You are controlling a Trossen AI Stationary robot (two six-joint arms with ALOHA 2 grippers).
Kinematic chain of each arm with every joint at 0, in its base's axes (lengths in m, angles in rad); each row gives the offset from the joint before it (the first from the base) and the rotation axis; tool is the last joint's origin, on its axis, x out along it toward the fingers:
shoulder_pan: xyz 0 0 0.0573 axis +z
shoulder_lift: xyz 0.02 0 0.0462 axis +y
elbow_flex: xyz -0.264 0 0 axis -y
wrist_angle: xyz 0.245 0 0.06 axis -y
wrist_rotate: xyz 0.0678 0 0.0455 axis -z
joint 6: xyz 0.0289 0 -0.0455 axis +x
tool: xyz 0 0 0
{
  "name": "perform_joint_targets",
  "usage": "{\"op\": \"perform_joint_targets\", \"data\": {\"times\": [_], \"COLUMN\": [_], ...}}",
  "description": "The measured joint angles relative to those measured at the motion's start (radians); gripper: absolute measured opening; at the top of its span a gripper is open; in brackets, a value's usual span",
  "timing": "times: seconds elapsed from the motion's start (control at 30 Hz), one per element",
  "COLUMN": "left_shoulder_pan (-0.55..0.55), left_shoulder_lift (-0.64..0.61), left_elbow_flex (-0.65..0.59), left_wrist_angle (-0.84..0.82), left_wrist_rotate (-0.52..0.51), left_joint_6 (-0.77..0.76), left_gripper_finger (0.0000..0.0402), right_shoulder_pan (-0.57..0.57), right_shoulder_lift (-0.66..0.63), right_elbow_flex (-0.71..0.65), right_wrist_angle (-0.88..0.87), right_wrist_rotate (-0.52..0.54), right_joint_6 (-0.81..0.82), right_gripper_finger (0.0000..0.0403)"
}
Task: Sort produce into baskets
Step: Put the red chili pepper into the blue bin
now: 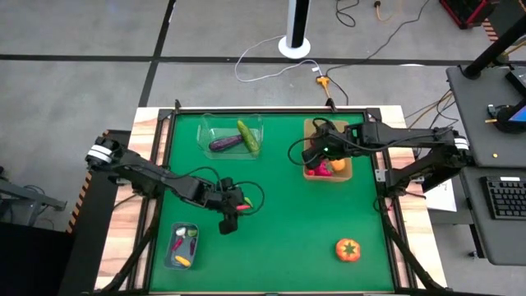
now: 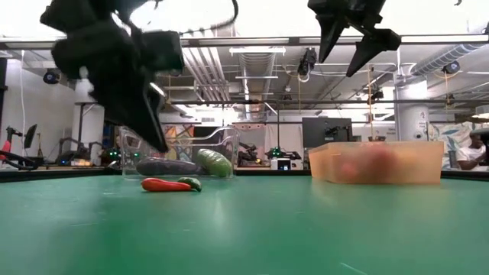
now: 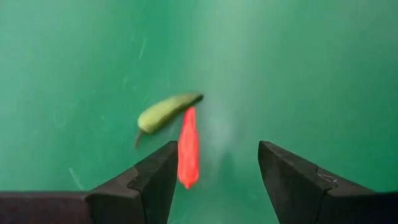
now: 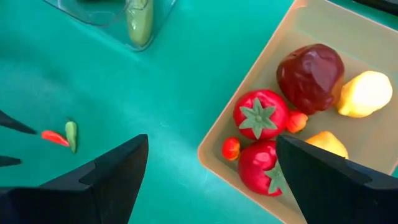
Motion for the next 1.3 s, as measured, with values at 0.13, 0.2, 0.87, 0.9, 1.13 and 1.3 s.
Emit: {"op": "perform_joint_targets", "data": {"times": [0.13, 0.2, 0.87, 0.9, 1.13, 1.3], "left_shoulder_pan": [0.001, 0.002, 0.003, 0.002, -0.108, -0.307], "left_shoulder_lift": [0.077, 0.122, 0.155, 0.137, -0.054, -0.205], "left_elbow_flex": [-0.006, 0.008, 0.072, 0.086, 0.221, 0.245], "left_wrist_angle": [0.040, 0.047, -0.038, -0.073, -0.369, -0.553], "left_wrist_rotate": [-0.003, -0.013, -0.028, -0.011, 0.249, 0.237], "left_joint_6": [-0.004, 0.007, -0.044, -0.052, -0.287, -0.751], "left_gripper_finger": [0.0205, 0.0204, 0.0011, 0.0013, 0.0004, 0.0004], "right_shoulder_pan": [0.000, 0.000, 0.000, 0.001, 0.014, 0.013], "right_shoulder_lift": [0.004, 0.004, 0.004, 0.004, 0.004, 0.004], "right_elbow_flex": [0.000, 0.000, -0.001, -0.001, -0.001, -0.001], "right_wrist_angle": [0.006, 0.007, 0.010, 0.009, 0.007, 0.008], "right_wrist_rotate": [0.001, 0.001, -0.001, -0.007, -0.072, -0.089], "right_joint_6": [-0.001, -0.001, -0.010, -0.009, 0.017, 0.012], "right_gripper_finger": [0.0343, 0.0343, 0.0343, 0.0343, 0.0343, 0.0343]}}
